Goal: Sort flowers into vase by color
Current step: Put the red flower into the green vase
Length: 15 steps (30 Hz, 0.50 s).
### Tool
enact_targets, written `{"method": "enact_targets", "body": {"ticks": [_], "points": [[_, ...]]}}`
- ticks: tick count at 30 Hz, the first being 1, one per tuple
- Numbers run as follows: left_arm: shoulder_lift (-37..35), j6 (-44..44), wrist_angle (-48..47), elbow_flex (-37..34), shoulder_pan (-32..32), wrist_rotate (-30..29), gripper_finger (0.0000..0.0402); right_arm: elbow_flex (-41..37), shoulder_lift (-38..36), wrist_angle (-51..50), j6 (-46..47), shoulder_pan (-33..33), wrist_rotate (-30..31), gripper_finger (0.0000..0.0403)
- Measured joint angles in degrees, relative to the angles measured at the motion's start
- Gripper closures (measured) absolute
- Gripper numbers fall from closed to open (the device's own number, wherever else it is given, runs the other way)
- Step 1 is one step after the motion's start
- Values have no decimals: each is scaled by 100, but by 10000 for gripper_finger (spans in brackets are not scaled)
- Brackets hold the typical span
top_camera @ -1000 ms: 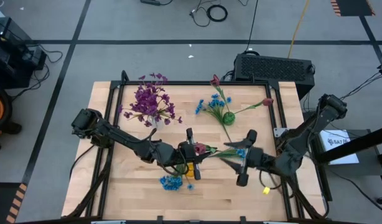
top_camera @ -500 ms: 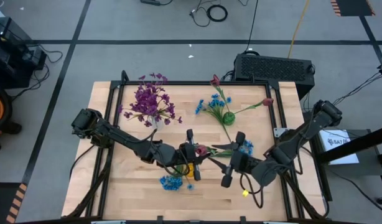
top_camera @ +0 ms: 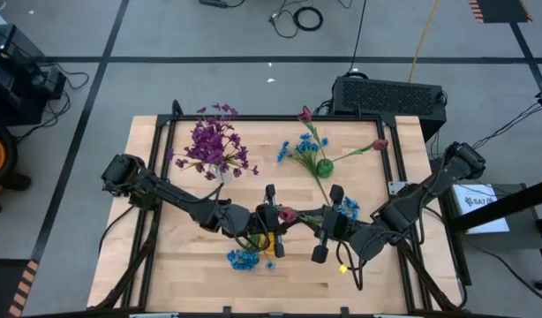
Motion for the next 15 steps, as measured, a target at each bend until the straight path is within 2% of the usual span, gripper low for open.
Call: {"method": "enact_targets", "body": {"ticks": [3,7,10,15], "points": [[0,-2,-12,0,0,10,377,0,-12,-24,-3,0,4,391],[0,0,-16,0,-7,21,364,-2,-20,-24,-3,0,-77,394],[0,-2,-14,0,-33,21,328,-2,-20,-24,-48,0,-89,394],[-7,-69,-218,0,-163,-124,238,-13,-229,-136,-191,10,-25,399]]}}
